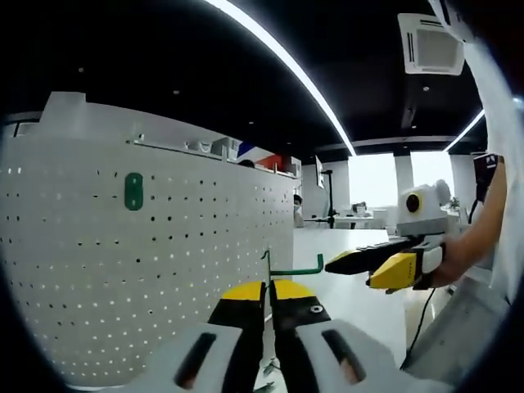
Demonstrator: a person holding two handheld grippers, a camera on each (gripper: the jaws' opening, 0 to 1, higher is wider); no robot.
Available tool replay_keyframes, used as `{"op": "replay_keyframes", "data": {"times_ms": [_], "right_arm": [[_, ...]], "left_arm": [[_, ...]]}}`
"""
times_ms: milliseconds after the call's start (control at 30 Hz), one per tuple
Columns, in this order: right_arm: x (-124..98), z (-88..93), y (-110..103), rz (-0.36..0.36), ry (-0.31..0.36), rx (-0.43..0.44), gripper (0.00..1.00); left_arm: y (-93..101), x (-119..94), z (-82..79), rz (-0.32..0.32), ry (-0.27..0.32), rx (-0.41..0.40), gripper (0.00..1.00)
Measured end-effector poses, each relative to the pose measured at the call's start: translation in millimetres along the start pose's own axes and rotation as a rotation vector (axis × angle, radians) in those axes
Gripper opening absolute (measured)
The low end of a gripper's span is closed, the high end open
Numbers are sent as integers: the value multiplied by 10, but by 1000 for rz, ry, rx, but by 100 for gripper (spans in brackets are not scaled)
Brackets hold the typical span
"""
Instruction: Insert the hook assembly into the mounting plate slot until the hook locks in place.
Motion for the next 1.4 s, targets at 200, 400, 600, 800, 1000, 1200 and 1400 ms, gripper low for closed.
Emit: {"op": "replay_keyframes", "data": {"times_ms": [200,400,600,800,1000,1200,1400], "right_arm": [[156,-68,-19,-7,22,-1,34],[319,-128,-57,-25,28,-18,27],[432,-188,-60,-32,43,-13,23],[500,-198,-85,-35,48,-5,18],[527,-193,-77,-25,56,14,13],[567,-208,-97,-36,43,70,5],[594,-199,-112,-29,34,130,4]], "left_arm": [[-2,-24,-8,-8,2,-2,2],[13,-30,-33,-13,12,-1,2],[35,-23,-42,-11,16,-5,2],[47,-17,-59,-11,25,-10,2],[36,-29,-77,-15,27,-9,2],[40,-47,-96,-22,25,5,1],[26,-71,-103,-30,27,7,1]]}}
Point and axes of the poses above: the point that each gripper's makers call its tool centre point, and the gripper's own axes: x roughly forward along the fingers, y roughly to its right, z roughly out of its underside, the point moved 5 cm from there along -x, roughly backward along the fingers, and after that the axes turned 8 degrees about -x, right-handed, at the moved point
